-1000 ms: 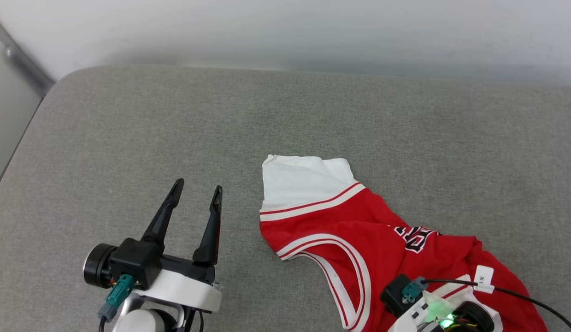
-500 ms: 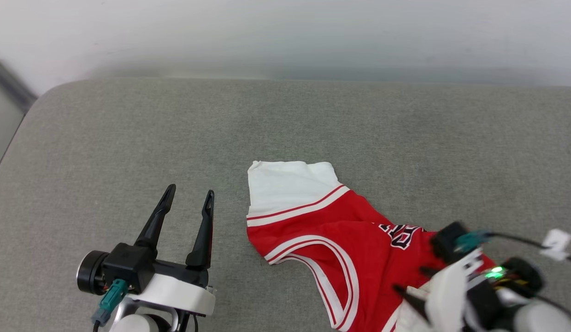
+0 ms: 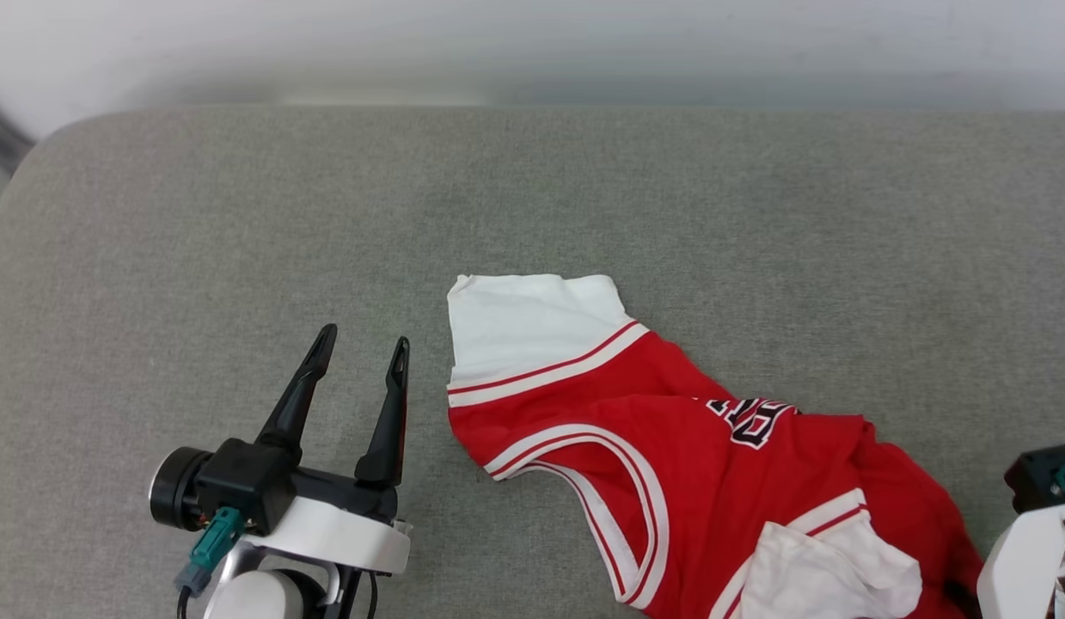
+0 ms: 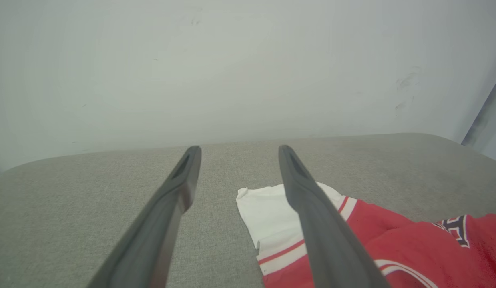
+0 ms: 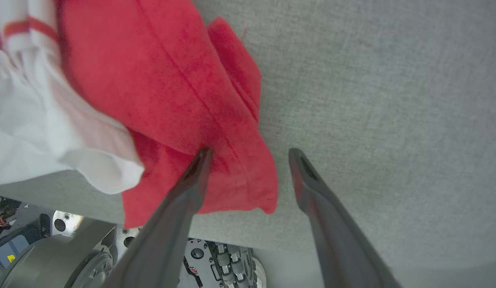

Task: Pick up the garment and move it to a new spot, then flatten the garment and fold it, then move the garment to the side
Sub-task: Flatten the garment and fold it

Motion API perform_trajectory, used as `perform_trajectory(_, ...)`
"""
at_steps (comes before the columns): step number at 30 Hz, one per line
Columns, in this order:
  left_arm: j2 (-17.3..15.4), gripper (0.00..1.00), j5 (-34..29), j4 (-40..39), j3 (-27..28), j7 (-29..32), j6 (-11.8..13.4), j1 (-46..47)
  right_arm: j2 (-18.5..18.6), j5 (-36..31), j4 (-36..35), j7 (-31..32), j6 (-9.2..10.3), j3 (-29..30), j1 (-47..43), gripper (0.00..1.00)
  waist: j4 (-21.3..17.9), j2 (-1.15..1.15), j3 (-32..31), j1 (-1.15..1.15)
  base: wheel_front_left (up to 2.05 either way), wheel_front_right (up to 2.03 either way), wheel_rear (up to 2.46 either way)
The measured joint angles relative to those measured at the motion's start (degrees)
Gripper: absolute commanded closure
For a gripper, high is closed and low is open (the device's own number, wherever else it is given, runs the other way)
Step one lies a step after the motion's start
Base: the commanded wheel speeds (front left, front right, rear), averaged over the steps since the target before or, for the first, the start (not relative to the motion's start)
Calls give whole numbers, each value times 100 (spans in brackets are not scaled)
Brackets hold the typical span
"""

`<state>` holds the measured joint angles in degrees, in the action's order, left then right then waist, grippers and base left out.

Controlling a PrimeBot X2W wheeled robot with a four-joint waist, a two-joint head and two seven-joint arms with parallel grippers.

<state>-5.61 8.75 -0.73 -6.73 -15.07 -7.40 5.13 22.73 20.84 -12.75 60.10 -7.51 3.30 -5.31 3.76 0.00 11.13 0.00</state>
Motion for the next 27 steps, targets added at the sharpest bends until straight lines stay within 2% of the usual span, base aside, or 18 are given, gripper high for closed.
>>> perform_trajectory(3,-30,0,5,9,-29,0,0,38,15,-210,321,-59,1,25,-34,0,59,0,111,0,0,0,0)
perform_trajectory(10,-101,0,19,26,-101,0,-1,202,19,-238,1094,-324,-1,-75,119,0,249,0,327,-1,0,0,0)
perform_trajectory(11,-101,0,24,25,-111,0,0,225,29,-222,1185,-341,0,-99,165,52,282,0,347,-1,0,0,0)
perform_trajectory(12,-100,0,25,27,-118,0,0,236,54,-220,1281,-388,-1,-114,196,85,316,0,364,-1,0,0,0)
perform_trajectory(13,-99,0,25,32,-126,0,0,238,85,-214,1352,-435,-1,-145,221,100,348,0,374,-1,0,0,0)
perform_trajectory(20,-76,0,31,69,-121,0,0,244,420,-198,1774,-888,-16,-356,632,100,535,0,327,-2,0,0,0)
perform_trajectory(27,-27,0,43,74,-104,0,0,236,814,-267,1720,-1429,-1,-458,1750,100,660,0,203,1,0,0,0)
